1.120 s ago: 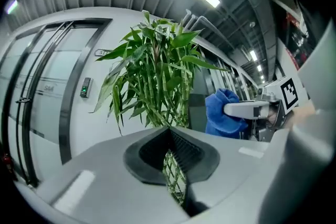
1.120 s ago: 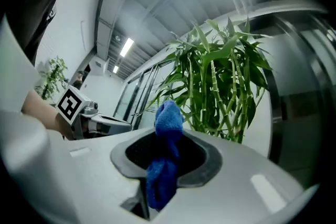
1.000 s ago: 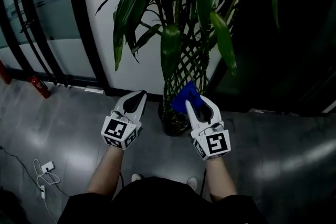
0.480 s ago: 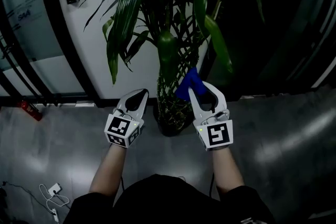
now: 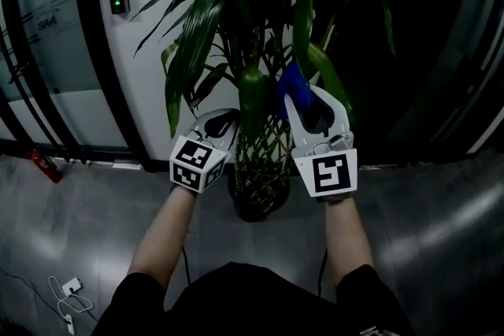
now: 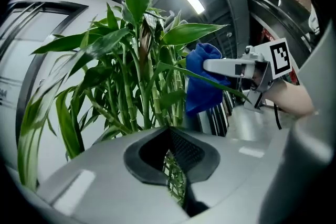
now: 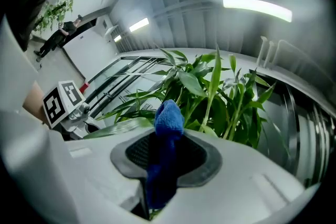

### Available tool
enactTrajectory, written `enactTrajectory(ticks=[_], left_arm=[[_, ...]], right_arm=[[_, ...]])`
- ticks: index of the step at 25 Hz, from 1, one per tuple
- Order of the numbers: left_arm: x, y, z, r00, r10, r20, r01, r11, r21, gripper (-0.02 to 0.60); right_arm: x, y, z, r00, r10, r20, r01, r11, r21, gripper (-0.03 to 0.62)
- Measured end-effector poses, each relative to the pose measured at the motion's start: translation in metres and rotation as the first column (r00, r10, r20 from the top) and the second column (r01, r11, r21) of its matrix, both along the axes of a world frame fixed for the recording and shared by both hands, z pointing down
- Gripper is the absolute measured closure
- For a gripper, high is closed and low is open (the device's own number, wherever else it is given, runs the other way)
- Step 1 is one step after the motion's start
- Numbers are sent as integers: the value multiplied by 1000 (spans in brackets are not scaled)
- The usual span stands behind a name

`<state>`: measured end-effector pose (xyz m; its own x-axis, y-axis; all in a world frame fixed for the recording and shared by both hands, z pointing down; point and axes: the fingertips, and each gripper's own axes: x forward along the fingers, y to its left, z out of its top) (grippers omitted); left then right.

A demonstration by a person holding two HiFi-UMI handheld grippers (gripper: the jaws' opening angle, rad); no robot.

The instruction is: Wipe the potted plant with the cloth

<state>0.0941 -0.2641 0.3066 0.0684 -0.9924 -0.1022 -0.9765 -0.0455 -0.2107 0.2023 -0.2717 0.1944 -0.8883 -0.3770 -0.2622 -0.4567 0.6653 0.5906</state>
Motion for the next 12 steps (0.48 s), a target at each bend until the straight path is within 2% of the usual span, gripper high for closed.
enactTrajectory(ticks=[3, 7, 12], left_arm=[[3, -6, -16, 998, 24, 56, -23, 1000, -14, 575], [4, -8, -29, 996, 43, 77, -42, 999, -14, 574], [7, -14, -33, 992, 49, 116, -45, 998, -34, 575]], right_arm=[[-14, 6, -8, 998, 10, -69, -4, 997, 81, 490], [-32, 19, -15, 985, 37, -168, -3, 980, 200, 490], [-48, 23, -13, 961, 74, -266, 5, 958, 286, 490]])
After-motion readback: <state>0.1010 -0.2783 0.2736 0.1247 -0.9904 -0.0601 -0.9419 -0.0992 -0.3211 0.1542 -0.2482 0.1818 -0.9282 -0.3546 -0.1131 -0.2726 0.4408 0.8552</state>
